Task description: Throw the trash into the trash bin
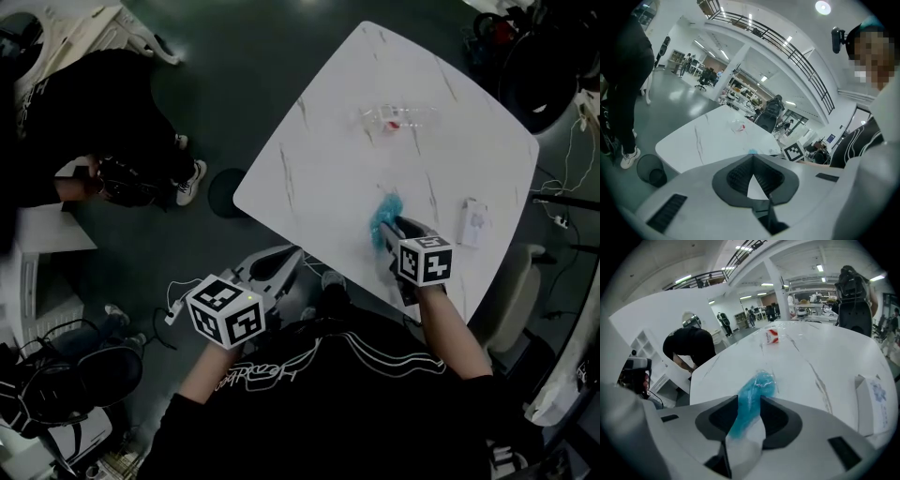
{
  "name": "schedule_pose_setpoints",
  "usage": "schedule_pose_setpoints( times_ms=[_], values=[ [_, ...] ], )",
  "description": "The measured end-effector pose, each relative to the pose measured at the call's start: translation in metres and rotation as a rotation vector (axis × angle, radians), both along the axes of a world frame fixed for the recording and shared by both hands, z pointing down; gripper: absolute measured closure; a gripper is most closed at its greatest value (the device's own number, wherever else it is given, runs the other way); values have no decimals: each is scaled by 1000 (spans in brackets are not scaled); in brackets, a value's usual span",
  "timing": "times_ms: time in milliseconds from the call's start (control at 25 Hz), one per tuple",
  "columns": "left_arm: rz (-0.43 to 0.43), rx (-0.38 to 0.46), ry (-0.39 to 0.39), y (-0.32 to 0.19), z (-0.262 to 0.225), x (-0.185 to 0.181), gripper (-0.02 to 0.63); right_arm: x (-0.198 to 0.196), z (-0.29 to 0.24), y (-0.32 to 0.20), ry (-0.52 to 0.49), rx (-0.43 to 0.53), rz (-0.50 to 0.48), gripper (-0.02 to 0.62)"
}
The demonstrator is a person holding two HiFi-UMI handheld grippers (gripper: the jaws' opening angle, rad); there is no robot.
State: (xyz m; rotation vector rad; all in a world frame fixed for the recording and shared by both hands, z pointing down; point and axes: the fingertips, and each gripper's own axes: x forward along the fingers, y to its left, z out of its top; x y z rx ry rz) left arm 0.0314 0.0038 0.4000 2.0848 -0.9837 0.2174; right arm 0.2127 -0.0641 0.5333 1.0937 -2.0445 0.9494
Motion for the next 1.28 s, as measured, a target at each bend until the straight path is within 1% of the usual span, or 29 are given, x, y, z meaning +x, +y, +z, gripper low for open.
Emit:
schedule_pose_setpoints(
  times_ms=[200,280,360,560,760,880,1000,1080,1160,1280],
  values=[
    [-35,2,-9,-1,2,-4,600,0,11,1,18,-10,-23,450],
    [-36,7,-12,-1,1,-3,600,1,11,-1,25,-5,-27,500],
    [-32,7,-17,0,1,-2,600,2,11,-2,25,-3,-23,529],
    [-22,1,-15,0,4,-3,600,5,5,-1,4,12,1,551],
    [29,-7,7,5,5,-3,600,3,-17,-1,-38,58,42,555],
    [61,-2,8,-1,4,-9,600,-4,-30,-2,-62,78,74,555],
    [80,19,18,-9,1,-20,600,-19,-46,-1,-85,97,84,555],
    [79,23,36,-11,0,-33,600,-37,-58,-1,-101,111,78,555],
    [71,21,49,-11,1,-52,600,-63,-72,-4,-121,136,60,555],
    [50,22,42,-13,6,-91,600,-113,-93,-13,-161,182,19,555]
  ],
)
